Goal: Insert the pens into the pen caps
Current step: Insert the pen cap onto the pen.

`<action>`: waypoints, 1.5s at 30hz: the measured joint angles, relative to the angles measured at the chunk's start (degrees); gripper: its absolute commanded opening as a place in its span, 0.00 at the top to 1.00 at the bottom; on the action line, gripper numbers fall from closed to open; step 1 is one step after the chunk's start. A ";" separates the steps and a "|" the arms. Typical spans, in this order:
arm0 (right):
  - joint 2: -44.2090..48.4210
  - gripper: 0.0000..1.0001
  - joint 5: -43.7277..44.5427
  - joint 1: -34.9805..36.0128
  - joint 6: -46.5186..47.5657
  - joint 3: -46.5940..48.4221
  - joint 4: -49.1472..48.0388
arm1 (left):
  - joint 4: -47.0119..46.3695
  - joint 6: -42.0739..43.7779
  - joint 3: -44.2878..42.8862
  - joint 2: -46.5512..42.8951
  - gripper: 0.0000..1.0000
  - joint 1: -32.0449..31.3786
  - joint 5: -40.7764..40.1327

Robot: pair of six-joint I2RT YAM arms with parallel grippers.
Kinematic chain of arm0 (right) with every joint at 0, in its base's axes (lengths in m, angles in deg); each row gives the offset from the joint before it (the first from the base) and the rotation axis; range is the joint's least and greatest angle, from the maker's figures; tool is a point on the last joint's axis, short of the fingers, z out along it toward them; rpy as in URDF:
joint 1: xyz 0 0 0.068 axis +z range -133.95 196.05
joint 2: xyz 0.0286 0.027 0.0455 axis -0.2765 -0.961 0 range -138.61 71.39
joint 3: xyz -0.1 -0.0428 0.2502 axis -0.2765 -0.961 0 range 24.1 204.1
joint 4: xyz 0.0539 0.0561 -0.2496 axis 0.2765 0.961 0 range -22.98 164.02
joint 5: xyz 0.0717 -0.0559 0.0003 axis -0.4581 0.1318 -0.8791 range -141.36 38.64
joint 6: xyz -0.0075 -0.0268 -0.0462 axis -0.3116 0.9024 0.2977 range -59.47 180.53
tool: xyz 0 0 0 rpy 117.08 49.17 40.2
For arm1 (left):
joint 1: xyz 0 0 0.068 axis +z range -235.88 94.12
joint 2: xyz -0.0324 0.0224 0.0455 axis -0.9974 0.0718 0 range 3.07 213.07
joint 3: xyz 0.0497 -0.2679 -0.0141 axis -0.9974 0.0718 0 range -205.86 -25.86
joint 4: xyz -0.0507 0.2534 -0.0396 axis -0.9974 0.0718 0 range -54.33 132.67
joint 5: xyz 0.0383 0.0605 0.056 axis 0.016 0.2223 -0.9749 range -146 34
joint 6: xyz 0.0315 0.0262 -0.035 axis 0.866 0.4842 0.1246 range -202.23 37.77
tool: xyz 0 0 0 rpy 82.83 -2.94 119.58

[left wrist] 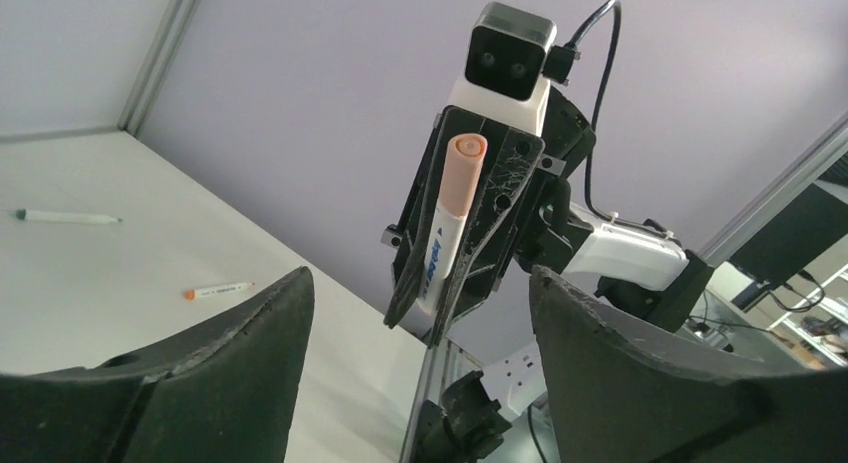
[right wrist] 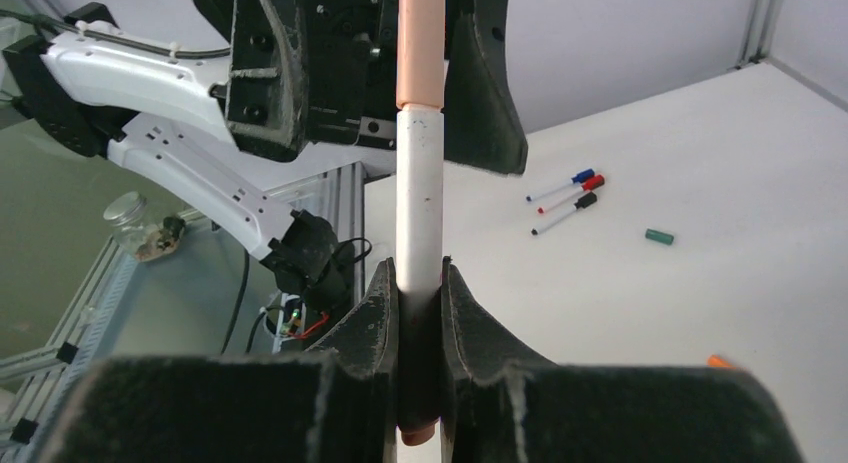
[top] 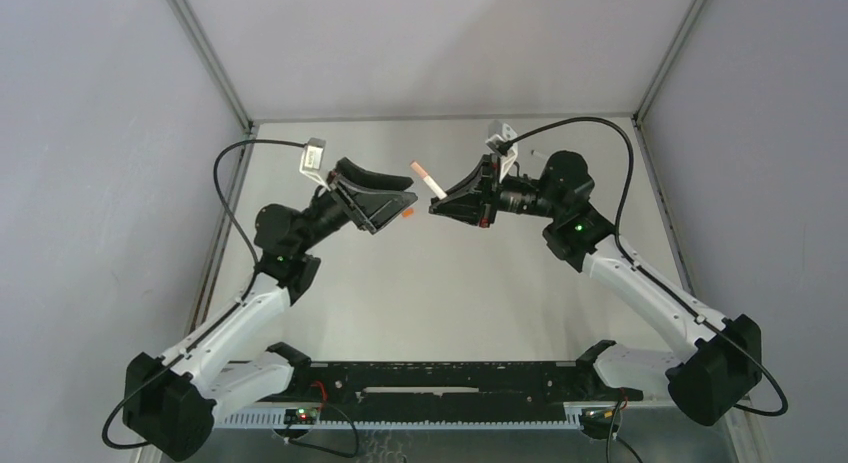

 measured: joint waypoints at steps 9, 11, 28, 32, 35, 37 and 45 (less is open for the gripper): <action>2.78 1.00 -6.40 -1.57 -1.81 -3.15 -4.39 | -1.07 3.06 -0.94 -5.99 0.00 2.58 -1.64; 3.02 1.00 -7.08 -1.75 -2.05 -3.65 -4.96 | -1.84 2.49 -2.67 -4.94 0.05 2.58 -1.62; 3.50 1.00 -7.28 -1.79 -3.21 -4.52 -6.69 | -10.49 -3.65 -7.04 5.81 0.35 -2.73 -3.67; 3.50 1.00 -6.60 -1.79 -3.21 -4.52 -6.69 | -10.88 -3.65 -7.56 5.84 0.39 -3.19 -3.89; 3.50 1.00 -6.14 -1.73 -3.19 -4.52 -6.69 | -10.88 -3.63 -7.76 5.99 0.40 -3.74 -4.11; 3.50 1.00 -5.77 -1.68 -3.21 -4.52 -6.67 | -10.80 -3.58 -7.76 6.14 0.41 -4.07 -4.24; 3.50 1.00 -4.31 -1.25 -3.19 -4.55 -6.64 | -10.01 -3.15 -7.76 6.75 0.49 -5.70 -5.11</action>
